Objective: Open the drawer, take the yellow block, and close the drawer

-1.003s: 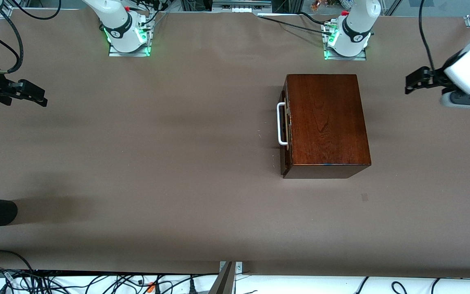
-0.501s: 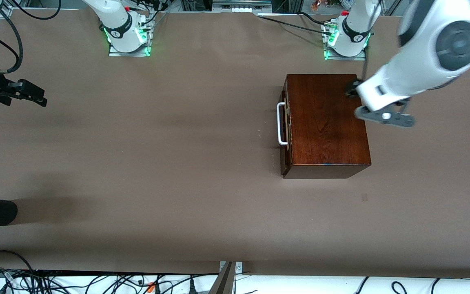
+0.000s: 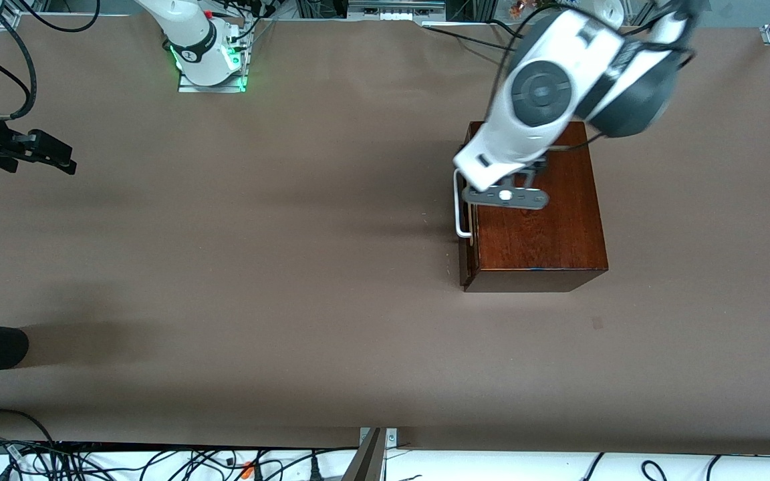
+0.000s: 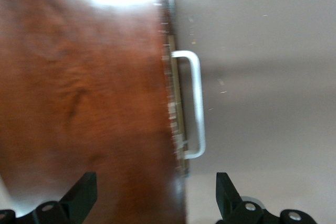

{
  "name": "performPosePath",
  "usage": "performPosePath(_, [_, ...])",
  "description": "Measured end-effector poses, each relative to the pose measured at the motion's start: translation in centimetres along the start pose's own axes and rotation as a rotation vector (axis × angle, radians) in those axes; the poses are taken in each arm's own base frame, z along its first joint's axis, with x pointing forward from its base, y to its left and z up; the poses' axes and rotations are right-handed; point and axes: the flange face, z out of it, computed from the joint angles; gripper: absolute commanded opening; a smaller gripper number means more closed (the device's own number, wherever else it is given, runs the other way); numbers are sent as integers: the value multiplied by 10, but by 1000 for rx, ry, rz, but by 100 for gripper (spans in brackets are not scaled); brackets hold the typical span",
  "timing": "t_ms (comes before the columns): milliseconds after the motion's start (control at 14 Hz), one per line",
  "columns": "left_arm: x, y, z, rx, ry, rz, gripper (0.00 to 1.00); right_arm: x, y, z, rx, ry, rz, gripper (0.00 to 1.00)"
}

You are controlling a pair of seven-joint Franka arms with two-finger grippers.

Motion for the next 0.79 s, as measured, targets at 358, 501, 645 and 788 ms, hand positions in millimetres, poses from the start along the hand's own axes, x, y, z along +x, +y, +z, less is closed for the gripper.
performPosePath(358, [-5, 76, 57, 111, 59, 25, 100, 0, 0, 0, 0, 0, 0, 100])
performPosePath(501, [-8, 100, 85, 211, 107, 44, 100, 0, 0, 0, 0, 0, 0, 100])
performPosePath(645, [-10, 121, 112, 250, 139, 13, 100, 0, 0, 0, 0, 0, 0, 100])
performPosePath(788, [-9, 131, 135, 261, 134, -11, 100, 0, 0, 0, 0, 0, 0, 100])
